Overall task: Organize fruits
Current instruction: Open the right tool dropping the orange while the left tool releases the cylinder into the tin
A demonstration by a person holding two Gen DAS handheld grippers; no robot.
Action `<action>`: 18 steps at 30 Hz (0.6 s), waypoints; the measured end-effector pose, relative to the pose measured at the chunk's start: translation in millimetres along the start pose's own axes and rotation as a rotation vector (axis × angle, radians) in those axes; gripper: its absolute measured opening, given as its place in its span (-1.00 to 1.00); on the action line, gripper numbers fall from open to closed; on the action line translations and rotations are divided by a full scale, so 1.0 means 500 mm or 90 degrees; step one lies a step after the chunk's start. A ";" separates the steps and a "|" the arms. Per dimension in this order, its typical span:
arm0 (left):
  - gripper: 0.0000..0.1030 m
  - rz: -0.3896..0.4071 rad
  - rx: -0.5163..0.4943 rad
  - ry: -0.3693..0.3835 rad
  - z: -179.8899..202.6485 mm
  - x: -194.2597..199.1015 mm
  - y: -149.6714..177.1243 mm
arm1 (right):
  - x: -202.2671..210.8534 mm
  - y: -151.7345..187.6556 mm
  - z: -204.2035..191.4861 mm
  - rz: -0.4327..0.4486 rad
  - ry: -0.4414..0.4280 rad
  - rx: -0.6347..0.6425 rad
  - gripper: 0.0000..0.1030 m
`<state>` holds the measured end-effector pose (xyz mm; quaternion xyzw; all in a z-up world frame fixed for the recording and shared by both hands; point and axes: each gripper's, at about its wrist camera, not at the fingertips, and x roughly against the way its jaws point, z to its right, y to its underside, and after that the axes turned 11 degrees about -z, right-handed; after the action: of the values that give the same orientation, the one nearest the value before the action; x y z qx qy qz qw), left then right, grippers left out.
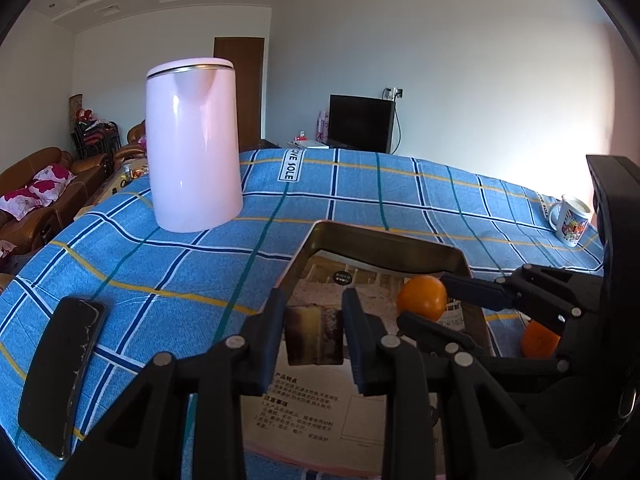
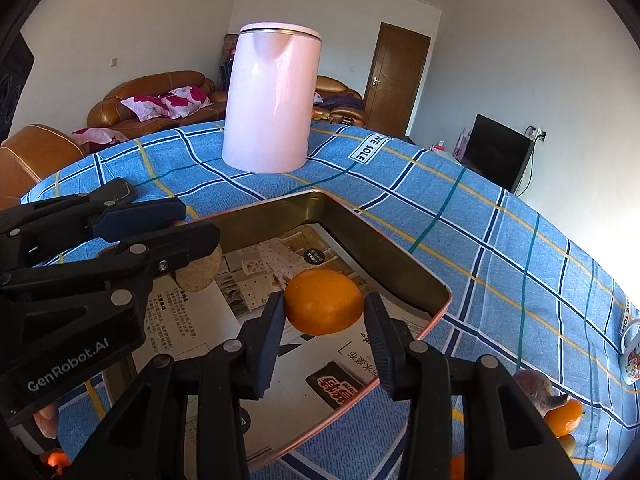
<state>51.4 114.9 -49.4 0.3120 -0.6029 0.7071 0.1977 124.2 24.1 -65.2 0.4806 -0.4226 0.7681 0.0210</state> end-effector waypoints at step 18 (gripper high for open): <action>0.52 0.080 -0.040 0.069 0.088 0.098 0.022 | 0.151 0.149 0.139 0.057 0.023 -0.122 0.31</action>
<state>17.9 64.9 -20.7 0.2286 -0.6315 0.7149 0.1946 101.0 -98.5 -42.4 0.4435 -0.5145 0.7328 0.0401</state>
